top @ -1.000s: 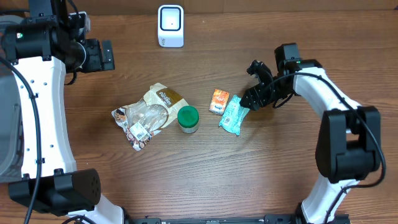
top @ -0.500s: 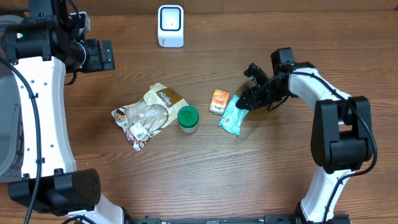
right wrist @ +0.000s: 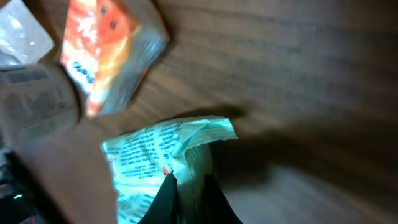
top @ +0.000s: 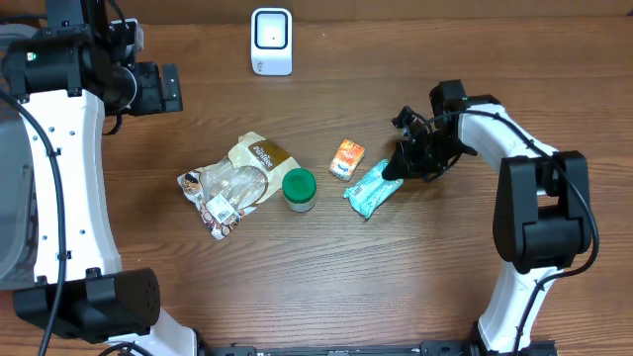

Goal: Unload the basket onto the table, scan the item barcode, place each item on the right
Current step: 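Grasp the mint-green pack with the right gripper, then lift the green pack and carry it to the scanner face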

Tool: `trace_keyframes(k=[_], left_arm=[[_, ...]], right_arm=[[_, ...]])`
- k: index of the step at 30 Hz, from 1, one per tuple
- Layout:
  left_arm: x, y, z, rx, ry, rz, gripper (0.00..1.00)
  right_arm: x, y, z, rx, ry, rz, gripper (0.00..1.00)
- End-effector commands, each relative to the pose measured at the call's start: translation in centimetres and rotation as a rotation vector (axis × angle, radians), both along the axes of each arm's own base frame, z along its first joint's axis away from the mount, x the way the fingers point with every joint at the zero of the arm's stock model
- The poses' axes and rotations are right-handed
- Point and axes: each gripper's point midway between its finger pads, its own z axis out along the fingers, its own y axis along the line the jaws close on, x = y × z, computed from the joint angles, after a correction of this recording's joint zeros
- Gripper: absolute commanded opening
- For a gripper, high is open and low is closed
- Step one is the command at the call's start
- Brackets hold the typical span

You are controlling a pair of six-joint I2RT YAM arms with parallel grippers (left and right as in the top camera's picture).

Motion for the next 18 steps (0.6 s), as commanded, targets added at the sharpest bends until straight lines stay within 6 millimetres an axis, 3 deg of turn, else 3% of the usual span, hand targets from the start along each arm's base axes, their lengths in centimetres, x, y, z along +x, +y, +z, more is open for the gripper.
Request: trace_keyframes(k=[1, 7, 12, 14, 18], left_arm=[[0.1, -0.3, -0.4, -0.008, 0.009, -0.023, 1.0], [0.1, -0.3, -0.4, -0.008, 0.009, -0.023, 1.0], [0.1, -0.3, -0.4, -0.008, 0.009, -0.023, 1.0], [0.1, -0.3, -0.4, -0.008, 0.009, -0.023, 1.0], [0.1, -0.3, -0.4, -0.008, 0.009, -0.023, 1.0]], right_arm=[[2.7, 0.7, 4.8, 0.105, -0.077, -0.036, 0.04], [3.9, 0.7, 14.6, 0.184, -0.3, -0.056, 0.04], [1.8, -0.5, 22.4, 0.2, -0.458, -0.11, 0.04], [0.7, -1.2, 24.7, 0.207, -0.485, -0.153, 0.04], [-1.1, -1.3, 26.9, 0.242, -0.488, -0.183, 0.04]])
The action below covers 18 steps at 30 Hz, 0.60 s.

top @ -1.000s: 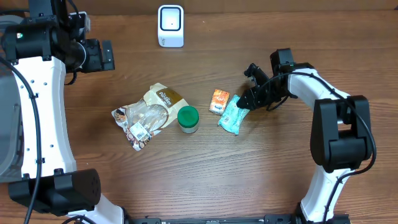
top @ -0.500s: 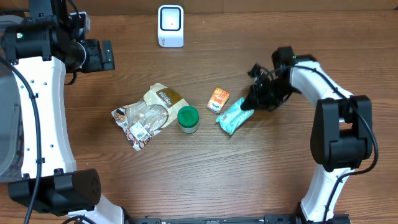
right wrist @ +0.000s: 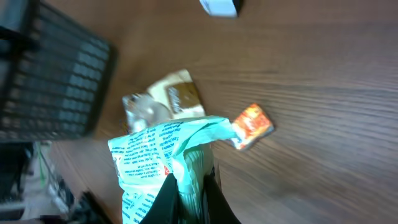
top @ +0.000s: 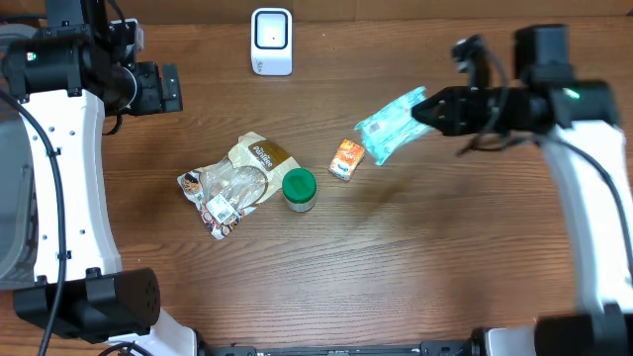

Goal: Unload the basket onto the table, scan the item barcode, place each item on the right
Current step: 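Lift the green pack and carry it to the scanner face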

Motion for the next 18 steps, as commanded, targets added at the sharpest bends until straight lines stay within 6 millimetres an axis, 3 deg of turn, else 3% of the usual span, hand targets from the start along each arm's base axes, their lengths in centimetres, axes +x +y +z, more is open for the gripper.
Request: trace_keyframes(k=[1, 8, 13, 18], left_arm=[[0.1, -0.3, -0.4, -0.008, 0.009, -0.023, 0.99], [0.1, -0.3, -0.4, -0.008, 0.009, -0.022, 1.0], [0.1, -0.3, -0.4, -0.008, 0.009, -0.023, 1.0], [0.1, -0.3, -0.4, -0.008, 0.009, -0.023, 1.0]], right_arm=[[-0.9, 0.5, 1.5, 0.076, 0.022, -0.003, 0.04], [-2.4, 3.0, 2.0, 0.239, 0.059, 0.103, 0.04], [-2.1, 1.9, 1.0, 0.179, 0.029, 0.055, 0.04], [-3.1, 1.3, 1.2, 0.148, -0.043, 0.035, 0.04]])
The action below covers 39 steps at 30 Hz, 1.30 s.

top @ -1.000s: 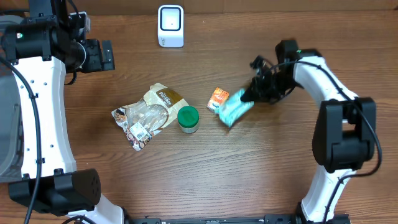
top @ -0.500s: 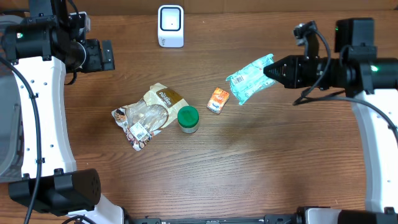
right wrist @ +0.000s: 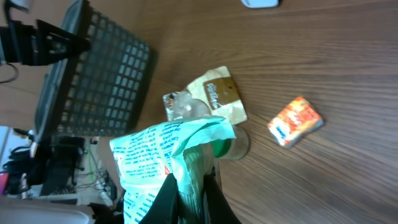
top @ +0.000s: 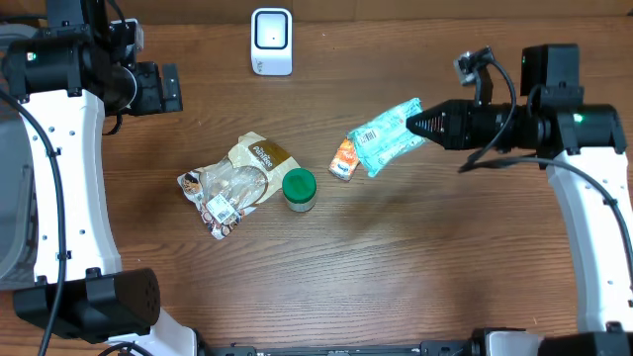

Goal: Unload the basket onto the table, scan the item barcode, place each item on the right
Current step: 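Lift the green pack and carry it to the scanner face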

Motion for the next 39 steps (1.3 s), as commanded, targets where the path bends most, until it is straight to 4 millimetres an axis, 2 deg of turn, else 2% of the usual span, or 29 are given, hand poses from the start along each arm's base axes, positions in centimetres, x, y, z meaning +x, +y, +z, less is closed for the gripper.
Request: trace_keyframes(k=[1, 4, 9, 14, 19, 23, 25, 28, 31, 35, 37, 39], left_arm=[[0.1, -0.3, -0.4, -0.008, 0.009, -0.023, 1.0], [0.1, -0.3, -0.4, -0.008, 0.009, -0.023, 1.0], [0.1, -0.3, -0.4, -0.008, 0.009, -0.023, 1.0], [0.1, -0.3, -0.4, -0.008, 0.009, -0.023, 1.0], [0.1, -0.3, -0.4, -0.008, 0.009, -0.023, 1.0], [0.1, -0.3, -0.4, -0.008, 0.009, -0.023, 1.0], [0.1, -0.3, -0.4, -0.008, 0.009, -0.023, 1.0], [0.1, -0.3, -0.4, -0.008, 0.009, -0.023, 1.0], [0.1, -0.3, -0.4, -0.008, 0.009, -0.023, 1.0], [0.1, -0.3, -0.4, -0.008, 0.009, -0.023, 1.0], [0.1, -0.3, -0.4, -0.008, 0.009, -0.023, 1.0], [0.1, -0.3, -0.4, -0.008, 0.009, -0.023, 1.0]], right_arm=[[-1.8, -0.1, 2.0, -0.001, -0.107, -0.007, 0.04], [-2.8, 0.0, 2.0, 0.012, -0.13, -0.031, 0.04], [-3.4, 0.5, 1.4, 0.053, -0.12, -0.062, 0.04], [-3.8, 2.9, 1.6, 0.072, -0.125, -0.005, 0.04], [-2.8, 5.5, 3.0, 0.087, -0.151, -0.023, 0.04], [-1.1, 7.6, 4.4, 0.024, -0.167, -0.012, 0.04], [0.2, 8.7, 5.1, -0.039, -0.182, 0.005, 0.04], [3.4, 9.9, 6.4, -0.156, -0.238, -0.017, 0.04], [8.1, 10.5, 7.9, -0.285, -0.349, -0.126, 0.04], [14.4, 11.1, 8.6, -0.438, -0.569, -0.266, 0.04], [17.7, 11.8, 8.5, -0.547, -0.731, -0.296, 0.04], [19.9, 12.8, 7.7, -0.665, -0.874, -0.248, 0.04]])
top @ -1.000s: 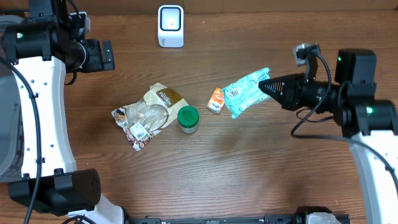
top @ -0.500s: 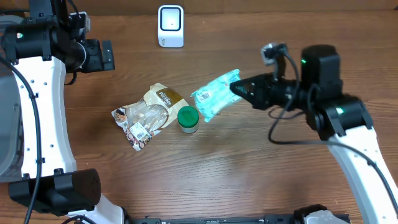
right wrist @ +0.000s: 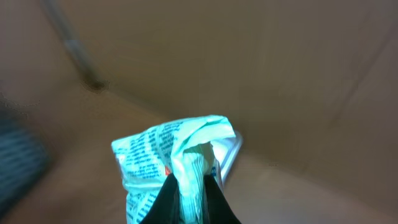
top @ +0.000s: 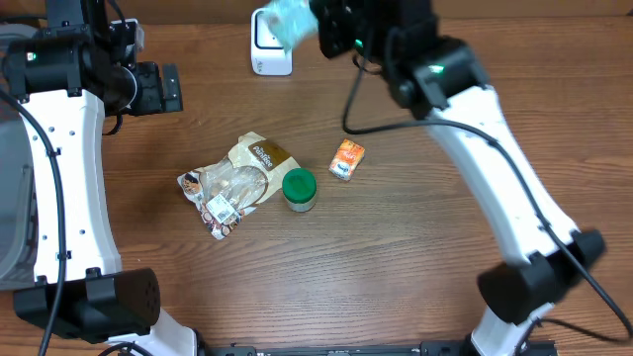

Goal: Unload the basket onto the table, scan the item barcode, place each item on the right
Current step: 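Lift the green pack and carry it to the scanner face, then hold the green pack's barcode in front of the scanner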

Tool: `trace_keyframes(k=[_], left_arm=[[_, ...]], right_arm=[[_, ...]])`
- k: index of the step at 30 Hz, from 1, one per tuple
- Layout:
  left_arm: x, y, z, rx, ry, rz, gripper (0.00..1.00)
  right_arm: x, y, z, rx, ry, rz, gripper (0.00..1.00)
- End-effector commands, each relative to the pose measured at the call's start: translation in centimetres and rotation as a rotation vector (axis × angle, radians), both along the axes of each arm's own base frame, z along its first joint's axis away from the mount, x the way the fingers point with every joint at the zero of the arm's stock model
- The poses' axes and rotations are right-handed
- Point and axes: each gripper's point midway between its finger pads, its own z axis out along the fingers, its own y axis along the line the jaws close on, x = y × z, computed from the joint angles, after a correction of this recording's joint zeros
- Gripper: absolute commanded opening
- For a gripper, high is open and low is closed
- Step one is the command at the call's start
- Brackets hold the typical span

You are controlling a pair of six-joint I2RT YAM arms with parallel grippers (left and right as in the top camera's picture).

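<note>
My right gripper [right wrist: 189,186] is shut on a teal snack packet [right wrist: 168,155], pinching its crimped end. In the overhead view the teal packet [top: 294,20] is held high at the back, right over the white barcode scanner [top: 269,54], covering its upper part. The scanner's white edge [right wrist: 229,155] shows just behind the packet in the right wrist view. My left gripper [top: 170,87] hangs at the far left, away from the items; its jaws cannot be made out.
On the table lie an orange packet [top: 347,158], a green-lidded jar [top: 299,189] and a crumpled clear-and-brown bag [top: 234,181]. A dark basket edge [top: 8,198] shows at the far left.
My right arm has moved from the right middle of the table to the back, and the teal packet now sits over the scanner instead of near the orange packet.
My right gripper was shut on the teal packet lying on the table beside the orange packet. Then it held the packet lifted clear, right of the orange packet, then a little lower and nearer it. Now the packet is over the scanner. The left arm stayed still.
</note>
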Motion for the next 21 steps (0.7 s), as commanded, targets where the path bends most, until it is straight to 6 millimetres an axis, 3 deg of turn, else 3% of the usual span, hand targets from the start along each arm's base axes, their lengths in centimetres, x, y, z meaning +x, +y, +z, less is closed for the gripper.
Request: trace_keyframes(k=[1, 7, 11, 14, 21], left_arm=[[0.1, -0.3, -0.4, -0.005, 0.009, -0.021, 0.99], [0.1, -0.3, -0.4, -0.005, 0.009, -0.021, 1.0], [0.1, -0.3, -0.4, -0.005, 0.009, -0.021, 1.0], [0.1, -0.3, -0.4, -0.005, 0.009, -0.021, 1.0], [0.1, -0.3, -0.4, -0.005, 0.009, -0.021, 1.0]], right_arm=[[4.5, -0.7, -2.2, -0.376, -0.222, -0.075, 0.04], [9.5, 2.6, -7.3, -0.774, -0.504, 0.063, 0.04], [12.0, 4.3, -9.4, -0.87, -0.678, 0.05, 0.04], [13.0, 5.1, -10.1, -0.855, -0.772, 0.01, 0.04], [13.3, 7.2, -14.4, -0.943, -0.842, 0.114, 0.04]])
